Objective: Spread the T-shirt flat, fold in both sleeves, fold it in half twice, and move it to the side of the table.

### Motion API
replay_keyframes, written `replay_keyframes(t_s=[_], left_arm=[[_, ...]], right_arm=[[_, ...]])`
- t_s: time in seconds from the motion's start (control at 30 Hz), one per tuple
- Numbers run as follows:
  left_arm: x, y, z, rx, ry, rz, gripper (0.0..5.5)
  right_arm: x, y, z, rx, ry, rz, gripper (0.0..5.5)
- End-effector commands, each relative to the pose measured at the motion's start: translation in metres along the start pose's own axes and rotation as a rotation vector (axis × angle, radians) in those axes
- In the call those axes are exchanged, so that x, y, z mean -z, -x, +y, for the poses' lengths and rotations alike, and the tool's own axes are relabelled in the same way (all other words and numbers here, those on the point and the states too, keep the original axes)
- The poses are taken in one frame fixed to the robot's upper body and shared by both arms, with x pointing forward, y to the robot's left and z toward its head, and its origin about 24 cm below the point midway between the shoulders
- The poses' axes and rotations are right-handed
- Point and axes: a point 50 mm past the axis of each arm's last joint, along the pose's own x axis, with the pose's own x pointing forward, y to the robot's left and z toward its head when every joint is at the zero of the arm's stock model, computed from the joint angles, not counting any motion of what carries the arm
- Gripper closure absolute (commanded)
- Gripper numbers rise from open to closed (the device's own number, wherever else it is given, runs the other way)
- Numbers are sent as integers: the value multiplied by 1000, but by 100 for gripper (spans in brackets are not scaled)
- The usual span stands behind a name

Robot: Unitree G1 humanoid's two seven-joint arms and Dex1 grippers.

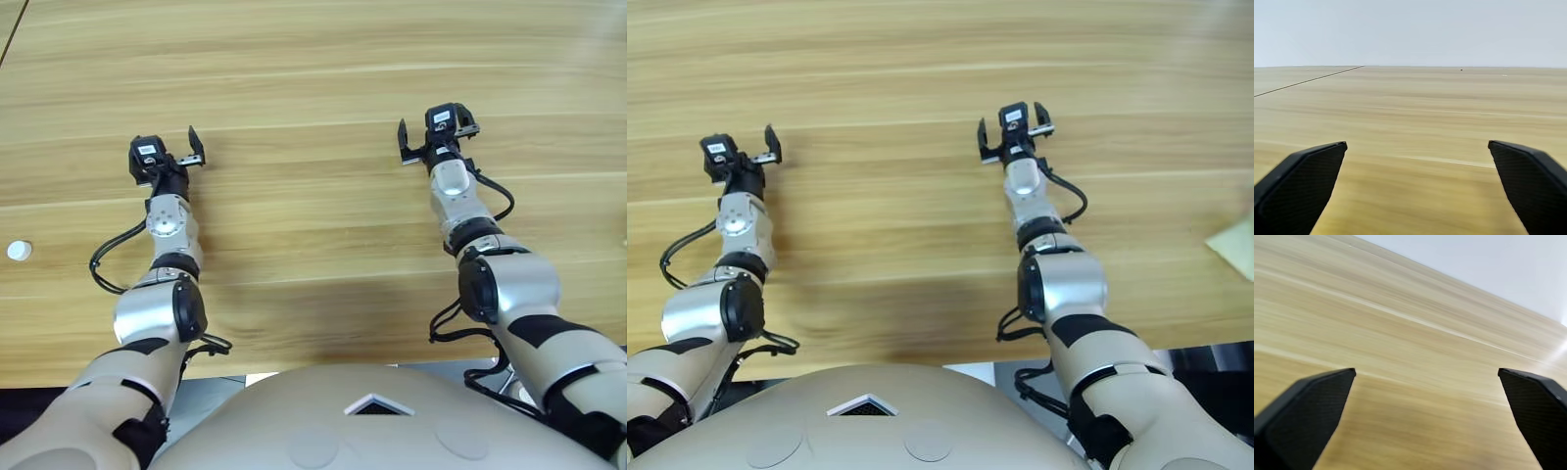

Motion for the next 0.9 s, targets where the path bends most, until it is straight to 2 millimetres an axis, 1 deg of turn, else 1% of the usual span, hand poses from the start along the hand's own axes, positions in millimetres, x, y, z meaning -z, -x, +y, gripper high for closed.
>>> replay_keyframes(t_s=[0.03, 0.27, 0.37, 0.43, 0.57, 0.67, 0.9], left_arm=[[2, -1, 0, -1, 10, 25, 10], [7, -5, 2, 1, 153, 119, 10], [12, -7, 1, 18, 239, 202, 10], [13, -8, -1, 21, 230, 229, 10], [11, -9, -7, 28, 110, 216, 10], [10, -10, -10, 32, 91, 212, 10], [12, -10, -9, 45, 162, 241, 10]], right_arm=[[-1, -1, 4, -2, -7, 5, 10], [5, -1, -7, 18, -153, 51, 10], [6, -1, -10, 17, -181, 68, 10], [7, -1, -11, 20, -185, 80, 10], [11, 0, -15, 35, -235, 108, 10], [13, 0, -18, 43, -285, 119, 10], [22, 3, -35, 87, -592, 162, 10]])
